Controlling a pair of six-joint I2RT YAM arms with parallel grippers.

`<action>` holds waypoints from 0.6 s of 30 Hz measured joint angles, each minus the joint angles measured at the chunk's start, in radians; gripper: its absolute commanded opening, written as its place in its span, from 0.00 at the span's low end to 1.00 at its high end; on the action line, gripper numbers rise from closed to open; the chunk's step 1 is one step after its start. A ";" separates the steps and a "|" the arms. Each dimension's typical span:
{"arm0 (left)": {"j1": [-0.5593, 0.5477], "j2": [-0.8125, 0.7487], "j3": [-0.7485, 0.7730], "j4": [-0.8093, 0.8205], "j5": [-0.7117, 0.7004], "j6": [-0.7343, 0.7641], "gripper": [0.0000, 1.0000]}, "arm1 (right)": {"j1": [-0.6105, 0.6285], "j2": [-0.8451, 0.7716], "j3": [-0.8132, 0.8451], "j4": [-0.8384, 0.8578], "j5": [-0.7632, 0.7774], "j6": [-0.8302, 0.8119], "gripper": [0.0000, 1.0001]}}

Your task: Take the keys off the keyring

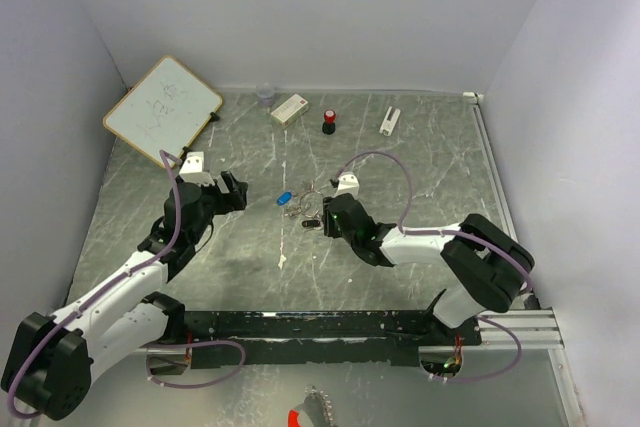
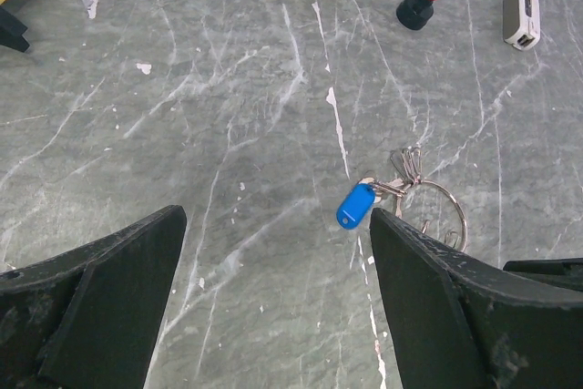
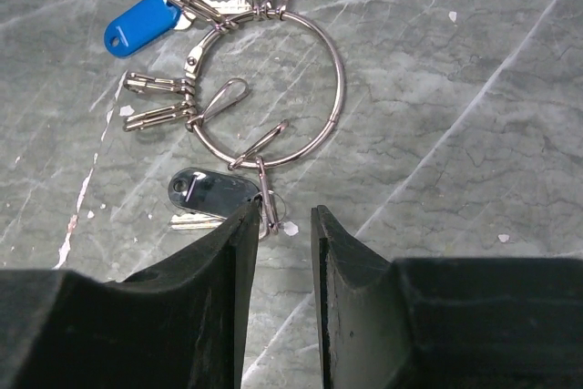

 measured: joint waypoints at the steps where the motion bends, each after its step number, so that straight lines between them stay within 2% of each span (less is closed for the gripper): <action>1: 0.000 0.000 0.000 0.000 0.000 0.000 0.93 | 0.000 0.000 0.000 0.000 -0.001 0.001 0.30; 14: 0.000 0.001 0.000 0.001 -0.006 -0.001 0.93 | 0.003 0.069 0.003 0.012 -0.026 0.017 0.29; 18: 0.000 0.000 0.000 0.001 -0.006 -0.001 0.94 | 0.004 0.075 0.013 0.018 -0.034 0.019 0.25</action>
